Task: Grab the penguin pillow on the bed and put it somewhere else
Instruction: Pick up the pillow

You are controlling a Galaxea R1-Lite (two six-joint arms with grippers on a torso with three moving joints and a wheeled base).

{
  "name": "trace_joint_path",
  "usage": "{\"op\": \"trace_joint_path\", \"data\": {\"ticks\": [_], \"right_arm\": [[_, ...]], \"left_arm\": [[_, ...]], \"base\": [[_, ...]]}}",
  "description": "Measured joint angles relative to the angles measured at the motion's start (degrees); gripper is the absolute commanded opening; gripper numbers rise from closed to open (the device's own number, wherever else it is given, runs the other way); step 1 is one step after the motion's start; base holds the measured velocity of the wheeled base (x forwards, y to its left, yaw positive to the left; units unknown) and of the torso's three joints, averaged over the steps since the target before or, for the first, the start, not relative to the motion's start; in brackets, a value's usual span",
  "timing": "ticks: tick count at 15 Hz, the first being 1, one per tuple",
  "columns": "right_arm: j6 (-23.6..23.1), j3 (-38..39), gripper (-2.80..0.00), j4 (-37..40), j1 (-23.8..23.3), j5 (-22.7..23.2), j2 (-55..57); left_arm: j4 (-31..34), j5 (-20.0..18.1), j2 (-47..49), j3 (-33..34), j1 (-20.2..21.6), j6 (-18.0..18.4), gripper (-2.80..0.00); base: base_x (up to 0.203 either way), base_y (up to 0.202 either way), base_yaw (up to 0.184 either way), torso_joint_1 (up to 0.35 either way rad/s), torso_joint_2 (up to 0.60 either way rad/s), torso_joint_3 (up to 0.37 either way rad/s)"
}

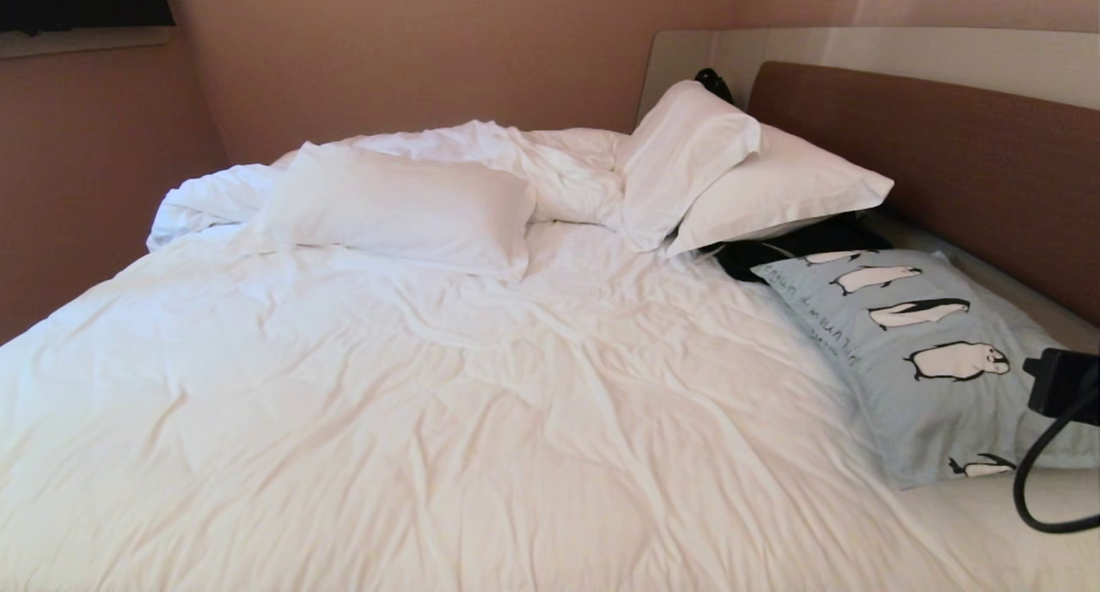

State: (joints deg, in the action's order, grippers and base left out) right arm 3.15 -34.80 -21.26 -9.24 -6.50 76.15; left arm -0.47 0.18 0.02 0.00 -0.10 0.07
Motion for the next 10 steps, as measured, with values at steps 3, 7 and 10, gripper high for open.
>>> {"op": "trace_joint_path", "data": {"ticks": [3,7,10], "right_arm": [[-1.8,-5.0,-2.8,-2.9,-2.0,-0.8,9.3],[-2.7,-11.6,-2.8,-7.5,-4.5,-2.8,20.5],[-2.3,-14.3,-2.8,-9.5,-5.8,-3.3,25.2]], "left_arm": [[0.0,0.0,0.0,0.0,0.0,0.0,-2.8],[0.0,0.0,0.0,0.0,0.0,0.0,-2.8],[0.0,0.0,0.0,0.0,0.0,0.0,-2.8]], "base": [[0.0,0.0,0.0,0.0,0.0,0.0],[0.0,0.0,0.0,0.0,0.0,0.0],[0.0,0.0,0.0,0.0,0.0,0.0]]}}
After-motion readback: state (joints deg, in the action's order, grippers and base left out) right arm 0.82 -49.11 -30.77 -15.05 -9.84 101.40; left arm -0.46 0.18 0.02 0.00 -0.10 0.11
